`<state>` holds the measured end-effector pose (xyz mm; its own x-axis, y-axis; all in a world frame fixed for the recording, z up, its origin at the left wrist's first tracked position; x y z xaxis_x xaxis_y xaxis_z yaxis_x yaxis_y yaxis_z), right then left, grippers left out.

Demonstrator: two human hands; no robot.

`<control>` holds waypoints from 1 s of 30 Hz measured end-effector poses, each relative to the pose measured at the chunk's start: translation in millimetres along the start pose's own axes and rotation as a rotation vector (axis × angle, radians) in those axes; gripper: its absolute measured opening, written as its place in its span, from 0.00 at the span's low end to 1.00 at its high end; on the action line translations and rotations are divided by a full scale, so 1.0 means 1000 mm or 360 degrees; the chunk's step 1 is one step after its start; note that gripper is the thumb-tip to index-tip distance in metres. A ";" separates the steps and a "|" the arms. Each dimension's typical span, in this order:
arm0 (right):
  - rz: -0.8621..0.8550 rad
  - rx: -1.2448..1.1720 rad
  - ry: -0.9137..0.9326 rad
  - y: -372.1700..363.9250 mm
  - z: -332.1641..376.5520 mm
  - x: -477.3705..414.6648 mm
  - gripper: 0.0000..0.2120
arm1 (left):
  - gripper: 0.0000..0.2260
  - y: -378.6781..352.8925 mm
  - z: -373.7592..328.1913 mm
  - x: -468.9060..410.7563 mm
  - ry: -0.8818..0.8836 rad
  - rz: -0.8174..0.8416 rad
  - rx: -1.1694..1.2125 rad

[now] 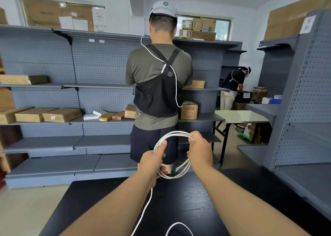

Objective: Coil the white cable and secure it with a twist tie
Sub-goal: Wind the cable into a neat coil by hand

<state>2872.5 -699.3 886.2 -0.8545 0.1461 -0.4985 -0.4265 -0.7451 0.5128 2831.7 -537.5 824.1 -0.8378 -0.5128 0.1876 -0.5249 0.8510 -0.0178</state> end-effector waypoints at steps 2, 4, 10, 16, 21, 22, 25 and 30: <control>0.0003 -0.0050 -0.0100 0.002 -0.006 -0.003 0.08 | 0.19 -0.004 -0.004 0.002 -0.0022 0.0186 0.0079; 0.0002 -0.0066 -0.0176 0.005 -0.012 -0.005 0.07 | 0.12 -0.006 -0.010 0.001 -0.0080 0.0384 0.0196; -0.0026 -0.0104 -0.0260 0.010 -0.018 -0.008 0.08 | 0.05 -0.003 -0.015 0.002 -0.0100 0.0677 0.0353; -0.0044 -0.0116 -0.0248 0.010 -0.013 -0.006 0.07 | 0.07 0.002 -0.018 0.000 -0.0235 0.0464 0.0121; -0.0050 -0.0136 -0.0230 0.008 -0.007 -0.003 0.06 | 0.07 -0.005 -0.018 0.009 -0.0318 0.0236 0.0292; -0.0047 -0.0139 -0.0235 0.007 -0.007 -0.002 0.06 | 0.08 -0.006 -0.019 0.010 -0.0335 0.0188 0.0315; -0.0044 -0.0151 -0.0263 0.006 -0.007 -0.002 0.06 | 0.10 -0.007 -0.022 0.012 -0.0423 0.0009 0.0293; -0.0049 -0.0215 -0.0358 0.007 -0.014 -0.003 0.07 | 0.09 -0.009 -0.022 0.011 -0.0421 0.0002 0.0346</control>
<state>2876.3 -713.8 881.9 -0.8925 0.2999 -0.3368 -0.4229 -0.8159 0.3942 2830.8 -548.8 847.7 -0.8334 -0.5477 -0.0736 -0.5197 0.8221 -0.2323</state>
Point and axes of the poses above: each hand's wrist, its own x-axis away from the middle knuckle, its own y-axis out of the back of the hand, z = x × y, the point moved 7 cm from there along -x, towards the middle knuckle, and after that the axes turned 7 degrees about -z, right-handed, at the moved point
